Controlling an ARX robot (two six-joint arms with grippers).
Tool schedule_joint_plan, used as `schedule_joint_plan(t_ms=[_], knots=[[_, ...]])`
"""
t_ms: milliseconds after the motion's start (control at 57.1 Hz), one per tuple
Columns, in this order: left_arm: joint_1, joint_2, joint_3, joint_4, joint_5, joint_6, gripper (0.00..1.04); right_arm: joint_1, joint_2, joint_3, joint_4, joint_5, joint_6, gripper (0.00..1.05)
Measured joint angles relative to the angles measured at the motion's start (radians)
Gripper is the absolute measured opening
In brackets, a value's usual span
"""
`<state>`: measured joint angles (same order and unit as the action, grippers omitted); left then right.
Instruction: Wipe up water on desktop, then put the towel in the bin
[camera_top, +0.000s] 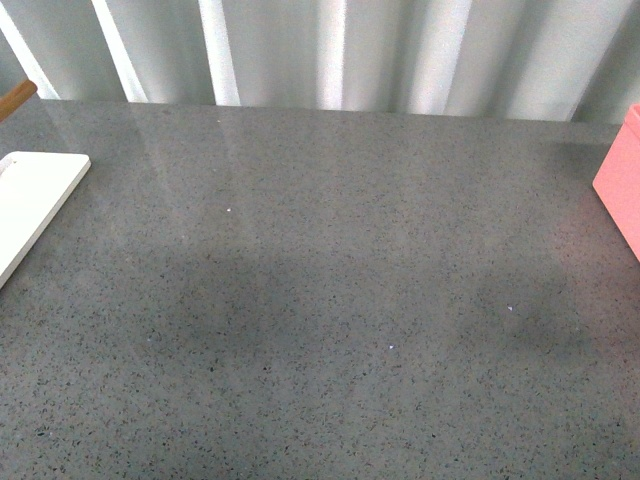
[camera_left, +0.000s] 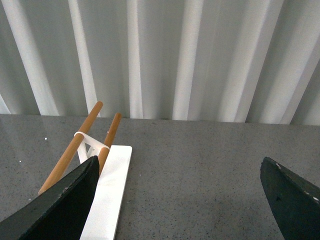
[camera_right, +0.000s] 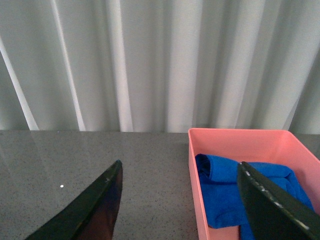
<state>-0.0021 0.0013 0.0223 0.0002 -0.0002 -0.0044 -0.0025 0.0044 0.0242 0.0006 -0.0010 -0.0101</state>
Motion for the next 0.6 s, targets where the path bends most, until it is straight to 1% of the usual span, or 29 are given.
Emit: schedule_joint_plan(t_ms=[70, 88, 140, 175, 228, 596], knots=[[0.000, 0.000, 0.000, 0.000, 0.000, 0.000, 0.98, 0.000, 0.000, 0.000, 0.000, 0.000, 0.000, 0.87], [0.000, 0.000, 0.000, 0.000, 0.000, 0.000, 0.98, 0.000, 0.000, 0.000, 0.000, 0.000, 0.000, 0.89], [0.000, 0.000, 0.000, 0.000, 0.000, 0.000, 0.98, 0.000, 0.000, 0.000, 0.000, 0.000, 0.000, 0.99], [0.000, 0.000, 0.000, 0.000, 0.000, 0.000, 0.98, 0.000, 0.000, 0.000, 0.000, 0.000, 0.001, 0.99], [0.000, 0.000, 0.000, 0.000, 0.000, 0.000, 0.98, 0.000, 0.000, 0.000, 0.000, 0.000, 0.001, 0.97], [0.000, 0.000, 0.000, 0.000, 0.000, 0.000, 0.98, 0.000, 0.000, 0.000, 0.000, 0.000, 0.001, 0.98]])
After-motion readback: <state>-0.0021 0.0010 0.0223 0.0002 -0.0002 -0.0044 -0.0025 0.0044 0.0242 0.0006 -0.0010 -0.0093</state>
